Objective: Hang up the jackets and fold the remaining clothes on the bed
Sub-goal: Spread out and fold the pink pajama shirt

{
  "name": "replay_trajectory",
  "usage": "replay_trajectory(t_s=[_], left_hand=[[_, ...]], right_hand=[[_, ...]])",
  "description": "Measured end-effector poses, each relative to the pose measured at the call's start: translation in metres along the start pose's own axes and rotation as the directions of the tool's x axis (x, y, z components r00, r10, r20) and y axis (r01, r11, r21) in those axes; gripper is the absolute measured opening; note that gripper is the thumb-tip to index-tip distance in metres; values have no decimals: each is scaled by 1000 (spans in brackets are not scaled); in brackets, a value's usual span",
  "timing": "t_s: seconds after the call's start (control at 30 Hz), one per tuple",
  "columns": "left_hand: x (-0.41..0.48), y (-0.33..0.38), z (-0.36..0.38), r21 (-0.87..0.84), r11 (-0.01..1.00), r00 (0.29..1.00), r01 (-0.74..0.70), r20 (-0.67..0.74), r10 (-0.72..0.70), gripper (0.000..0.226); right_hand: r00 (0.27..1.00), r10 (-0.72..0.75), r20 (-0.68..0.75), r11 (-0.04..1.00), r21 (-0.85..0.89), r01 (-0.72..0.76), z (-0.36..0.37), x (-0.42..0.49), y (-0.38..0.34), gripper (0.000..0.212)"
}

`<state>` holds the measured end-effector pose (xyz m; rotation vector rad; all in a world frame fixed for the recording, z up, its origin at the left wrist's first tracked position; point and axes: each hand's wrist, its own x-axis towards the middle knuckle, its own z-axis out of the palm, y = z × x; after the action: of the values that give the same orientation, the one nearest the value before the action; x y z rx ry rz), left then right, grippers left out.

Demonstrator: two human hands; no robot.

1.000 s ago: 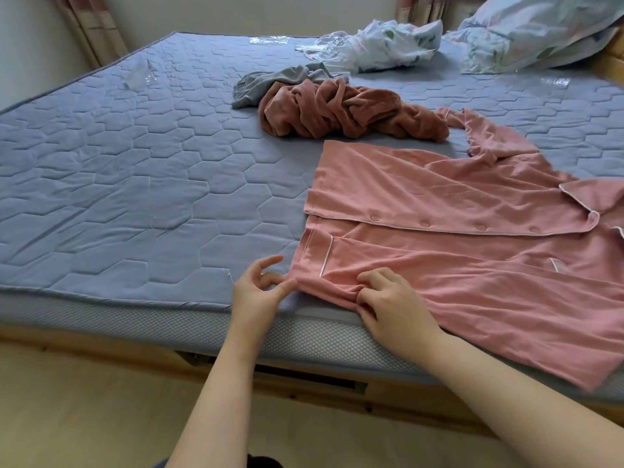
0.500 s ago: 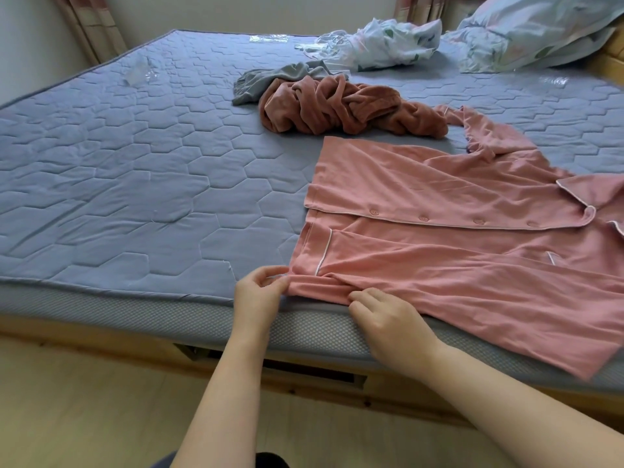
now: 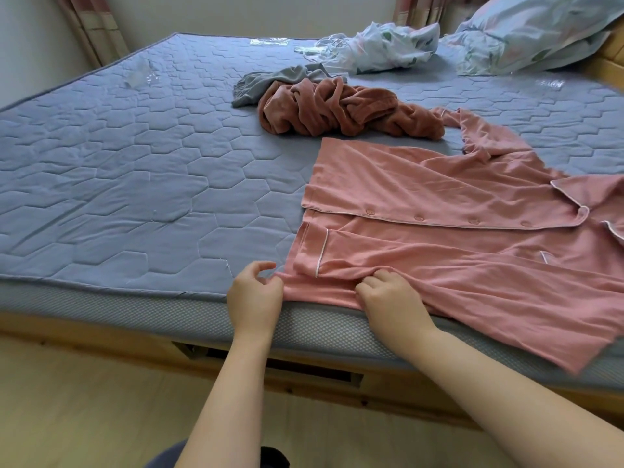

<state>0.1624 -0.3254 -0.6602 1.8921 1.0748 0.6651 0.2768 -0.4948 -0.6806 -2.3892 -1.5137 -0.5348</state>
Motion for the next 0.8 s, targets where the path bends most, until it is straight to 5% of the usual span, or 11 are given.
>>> replay_trajectory(t_s=[0.07,0.2,0.3,0.43,0.53,0.6,0.8], left_hand=[[-1,-5,5,271,960,997,-77,22,74,26],[-3,-9,12,477,829,943,-291,-3,333,33],[-4,-3,25,474,742,833,-473,-34,553,35],[-9,14,55,300,616,680,-729,212,702,25],[-17,24,76,184,573,565,-799,556,609,35],[-15,26,82,267,579,565,-770,707,425,46],[0,22,74,382,732,683,-564,714,153,50]], right_hand=[[997,-16,79,1000,-15,17,6,-9,-3,24],[996,-21,90,999,30,19,5,-18,-5,32],[997,-2,82,986,165,-11,-2,-21,0,28],[993,86,-80,983,169,-71,-25,-33,13,21],[983,174,56,985,-9,-174,-37,-54,36,32],[961,232,153,972,-82,-222,-41,-74,54,40],[877,368,310,926,-41,-375,-59,-114,92,43]])
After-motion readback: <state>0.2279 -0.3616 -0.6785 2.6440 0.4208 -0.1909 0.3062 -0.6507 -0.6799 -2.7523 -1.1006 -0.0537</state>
